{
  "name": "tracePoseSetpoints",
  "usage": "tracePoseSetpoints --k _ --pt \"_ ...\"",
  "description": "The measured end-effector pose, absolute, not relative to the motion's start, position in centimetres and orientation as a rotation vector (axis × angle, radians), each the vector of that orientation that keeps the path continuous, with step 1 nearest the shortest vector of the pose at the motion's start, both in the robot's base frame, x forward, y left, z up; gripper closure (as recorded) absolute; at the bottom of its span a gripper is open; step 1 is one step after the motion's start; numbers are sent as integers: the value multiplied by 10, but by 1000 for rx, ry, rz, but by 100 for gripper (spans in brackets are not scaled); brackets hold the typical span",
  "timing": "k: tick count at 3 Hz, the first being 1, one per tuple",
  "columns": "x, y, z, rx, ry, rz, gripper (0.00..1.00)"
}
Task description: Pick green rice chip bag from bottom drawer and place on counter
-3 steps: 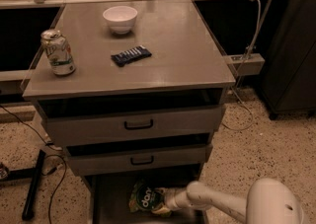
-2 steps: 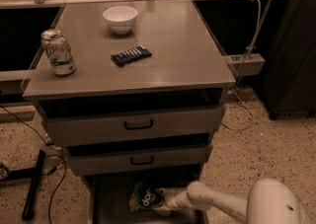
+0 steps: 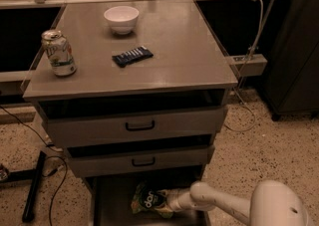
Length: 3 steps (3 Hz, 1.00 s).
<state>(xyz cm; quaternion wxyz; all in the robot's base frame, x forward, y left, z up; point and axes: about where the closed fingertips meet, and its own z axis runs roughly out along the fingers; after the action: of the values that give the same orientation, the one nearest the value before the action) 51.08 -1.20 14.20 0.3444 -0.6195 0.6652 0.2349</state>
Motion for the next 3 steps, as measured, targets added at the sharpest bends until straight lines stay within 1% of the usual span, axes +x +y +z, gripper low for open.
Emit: tracePoseSetpoints --k 1,3 --pt "510 -24 170 -1606 1701 651 100" --pt "507 -66 260 -1669 1617 610 100"
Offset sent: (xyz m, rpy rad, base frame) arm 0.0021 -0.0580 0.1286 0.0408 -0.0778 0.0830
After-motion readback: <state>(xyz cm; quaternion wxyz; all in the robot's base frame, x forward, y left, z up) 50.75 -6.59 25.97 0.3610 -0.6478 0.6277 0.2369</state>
